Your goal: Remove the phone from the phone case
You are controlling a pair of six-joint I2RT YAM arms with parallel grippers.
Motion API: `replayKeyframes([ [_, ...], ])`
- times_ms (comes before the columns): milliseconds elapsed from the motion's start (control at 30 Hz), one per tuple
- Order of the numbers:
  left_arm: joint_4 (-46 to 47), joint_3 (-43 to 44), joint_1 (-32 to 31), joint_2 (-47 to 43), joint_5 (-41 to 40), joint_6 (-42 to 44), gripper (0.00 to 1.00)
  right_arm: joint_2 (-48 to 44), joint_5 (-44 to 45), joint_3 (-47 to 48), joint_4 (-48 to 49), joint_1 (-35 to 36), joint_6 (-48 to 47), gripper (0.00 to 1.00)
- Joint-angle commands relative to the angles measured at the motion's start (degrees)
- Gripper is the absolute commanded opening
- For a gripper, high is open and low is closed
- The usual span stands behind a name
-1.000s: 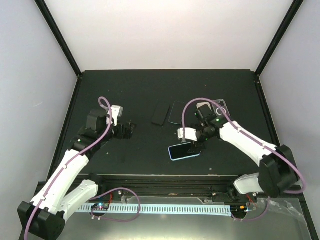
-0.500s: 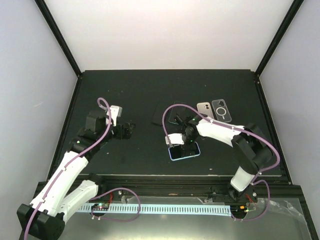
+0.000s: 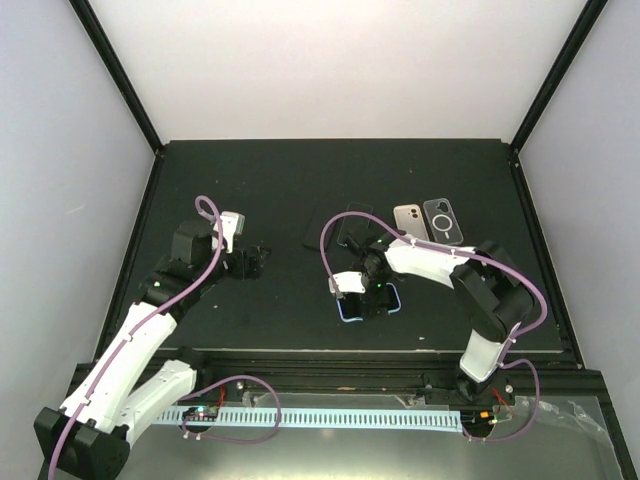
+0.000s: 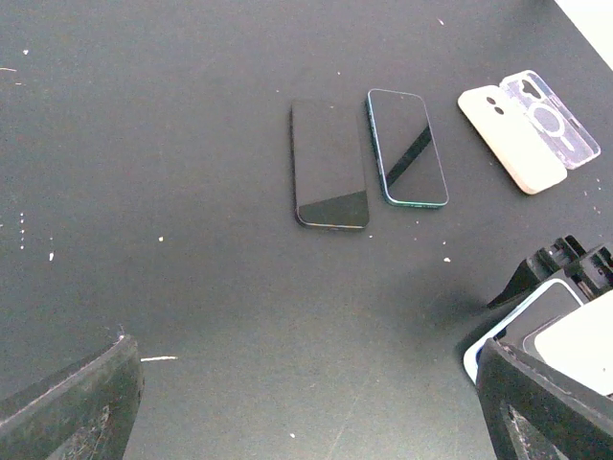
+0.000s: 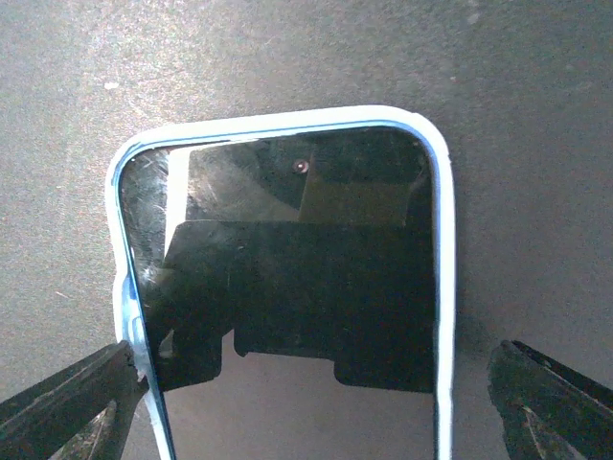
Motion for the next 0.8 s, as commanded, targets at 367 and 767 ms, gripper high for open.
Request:
replayKeyframes([
  [367, 0.5, 0.0, -0.3, 0.3, -0.6, 0.7, 0.97, -1.3, -5.0, -1.7, -3.8, 1.4, 1.7, 1.00],
  [767, 0.5, -0.1, -0.3, 0.3, -0.7, 0.6, 0.97, 0.1, 5.8, -8.4, 7.7, 3.6, 9.3, 0.79],
])
